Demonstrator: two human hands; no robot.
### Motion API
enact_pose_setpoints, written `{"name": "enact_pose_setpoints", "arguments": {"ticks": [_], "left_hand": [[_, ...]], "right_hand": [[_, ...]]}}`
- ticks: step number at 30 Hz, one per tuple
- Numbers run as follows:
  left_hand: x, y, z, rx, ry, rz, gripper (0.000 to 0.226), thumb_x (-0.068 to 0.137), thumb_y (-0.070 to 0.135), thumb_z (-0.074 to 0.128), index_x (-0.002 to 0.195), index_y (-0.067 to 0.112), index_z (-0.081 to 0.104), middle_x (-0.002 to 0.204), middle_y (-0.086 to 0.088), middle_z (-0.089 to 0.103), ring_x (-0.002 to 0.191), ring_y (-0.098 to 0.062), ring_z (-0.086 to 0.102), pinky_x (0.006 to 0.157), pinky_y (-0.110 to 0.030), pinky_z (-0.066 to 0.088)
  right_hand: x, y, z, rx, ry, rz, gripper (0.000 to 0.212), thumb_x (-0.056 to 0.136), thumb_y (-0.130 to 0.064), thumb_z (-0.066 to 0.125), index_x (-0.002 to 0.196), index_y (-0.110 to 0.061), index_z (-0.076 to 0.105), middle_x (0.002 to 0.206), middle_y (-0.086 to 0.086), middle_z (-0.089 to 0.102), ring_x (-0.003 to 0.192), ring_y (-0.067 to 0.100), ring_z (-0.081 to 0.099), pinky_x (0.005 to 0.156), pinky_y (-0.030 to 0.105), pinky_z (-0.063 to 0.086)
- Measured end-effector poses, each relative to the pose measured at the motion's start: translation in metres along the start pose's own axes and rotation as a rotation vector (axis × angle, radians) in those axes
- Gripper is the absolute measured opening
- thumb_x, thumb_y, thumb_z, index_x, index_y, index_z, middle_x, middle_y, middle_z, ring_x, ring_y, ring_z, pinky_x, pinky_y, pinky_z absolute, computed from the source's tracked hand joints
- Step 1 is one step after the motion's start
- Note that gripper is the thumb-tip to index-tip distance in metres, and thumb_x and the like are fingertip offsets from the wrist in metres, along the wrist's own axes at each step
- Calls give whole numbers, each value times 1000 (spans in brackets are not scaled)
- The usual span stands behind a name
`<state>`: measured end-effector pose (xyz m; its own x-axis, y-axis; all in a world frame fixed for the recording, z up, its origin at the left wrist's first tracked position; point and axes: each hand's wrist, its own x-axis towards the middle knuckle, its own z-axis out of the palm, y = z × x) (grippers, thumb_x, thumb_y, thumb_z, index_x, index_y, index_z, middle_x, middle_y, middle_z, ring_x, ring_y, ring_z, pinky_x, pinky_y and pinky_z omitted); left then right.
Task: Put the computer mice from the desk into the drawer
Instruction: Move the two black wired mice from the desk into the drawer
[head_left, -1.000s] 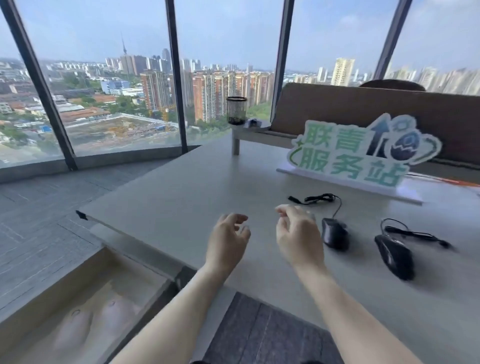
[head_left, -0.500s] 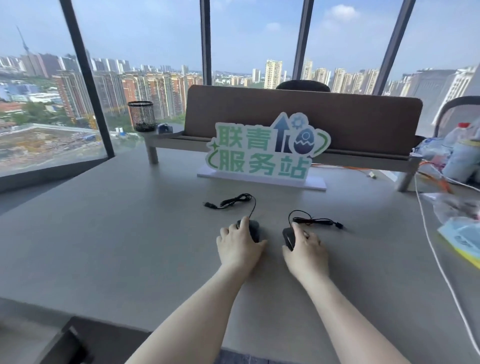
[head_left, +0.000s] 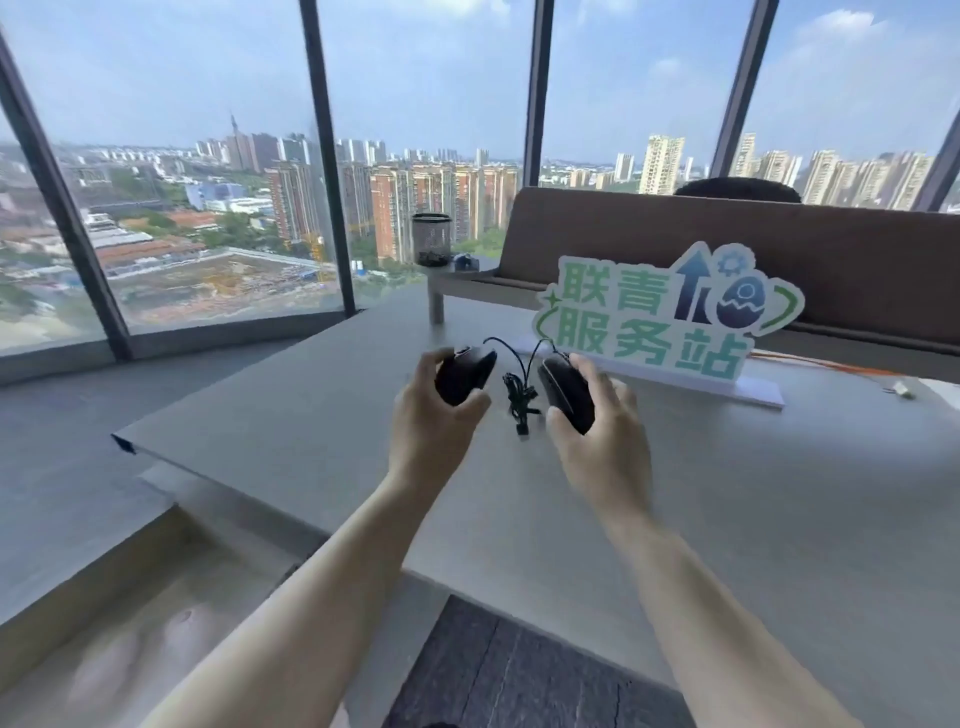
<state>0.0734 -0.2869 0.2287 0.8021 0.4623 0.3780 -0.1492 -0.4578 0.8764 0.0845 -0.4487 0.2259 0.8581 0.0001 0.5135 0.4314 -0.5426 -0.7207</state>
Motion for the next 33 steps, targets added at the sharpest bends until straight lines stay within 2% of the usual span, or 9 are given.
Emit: {"name": "enact_pose_setpoints", "arguments": {"ticks": [4, 6, 9, 13, 17, 21, 24, 30, 33], "left_hand": [[1, -17, -105, 85, 190, 23, 53, 72, 27, 66, 123, 33, 51, 111, 3, 64, 93, -17, 61, 75, -28, 47], [-7, -33, -152, 139, 254, 2, 54, 70, 32, 64, 121, 37, 50, 110, 3, 65, 94, -17, 63, 76, -32, 51], [-25, -64, -213, 227, 358, -51, 53, 67, 37, 63, 119, 39, 50, 111, 1, 66, 96, -19, 64, 81, -37, 54], [-52, -113, -276, 320, 465, -149, 48, 71, 29, 64, 118, 32, 53, 103, 4, 67, 93, -19, 64, 80, -33, 52], [-77, -169, -317, 393, 501, -314, 46, 72, 25, 64, 117, 31, 55, 106, 4, 67, 96, -18, 62, 78, -29, 45], [-97, -226, -337, 476, 473, -487, 51, 73, 22, 66, 123, 22, 55, 120, -9, 61, 110, -28, 56, 90, -31, 41], [-109, -260, -339, 571, 401, -670, 55, 79, 26, 61, 132, 22, 47, 127, -14, 52, 116, -35, 47, 97, -38, 38], [-125, -304, -323, 852, 77, -944, 47, 90, 31, 51, 130, 11, 39, 133, -19, 43, 121, -39, 44, 98, -42, 40], [-128, -322, -312, 939, -81, -996, 45, 89, 25, 53, 129, 11, 40, 135, -17, 42, 125, -38, 43, 98, -42, 43]], "right_hand": [[-25, -73, 51, 222, -138, -115, 53, 87, -24, 62, 136, -35, 45, 123, -3, 49, 90, -7, 51, 72, -2, 35], [-42, -101, 84, 296, -234, -138, 53, 87, -24, 62, 136, -36, 45, 121, -5, 49, 88, -9, 49, 70, -5, 33], [-72, -135, 137, 377, -387, -151, 51, 87, -23, 63, 133, -38, 47, 120, -6, 51, 91, -5, 48, 75, -2, 30], [-118, -161, 210, 439, -604, -123, 49, 87, -22, 63, 133, -33, 48, 120, -6, 52, 104, 4, 48, 80, 1, 32], [-159, -167, 275, 397, -807, -28, 56, 87, -21, 61, 140, -29, 44, 125, 2, 49, 108, 11, 46, 93, 22, 32], [-192, -155, 326, 226, -926, 29, 60, 88, -23, 58, 144, -28, 38, 129, 9, 47, 118, 23, 48, 96, 27, 36], [-212, -143, 357, 45, -1036, 55, 65, 86, -28, 54, 146, -33, 30, 132, 10, 44, 120, 27, 47, 98, 37, 44], [-236, -130, 395, -345, -1219, -3, 71, 83, -20, 46, 148, -31, 20, 152, 16, 26, 128, 33, 44, 100, 40, 41], [-246, -126, 406, -504, -1290, -59, 67, 82, -18, 48, 144, -24, 24, 141, 17, 38, 120, 35, 52, 94, 40, 44]]}}
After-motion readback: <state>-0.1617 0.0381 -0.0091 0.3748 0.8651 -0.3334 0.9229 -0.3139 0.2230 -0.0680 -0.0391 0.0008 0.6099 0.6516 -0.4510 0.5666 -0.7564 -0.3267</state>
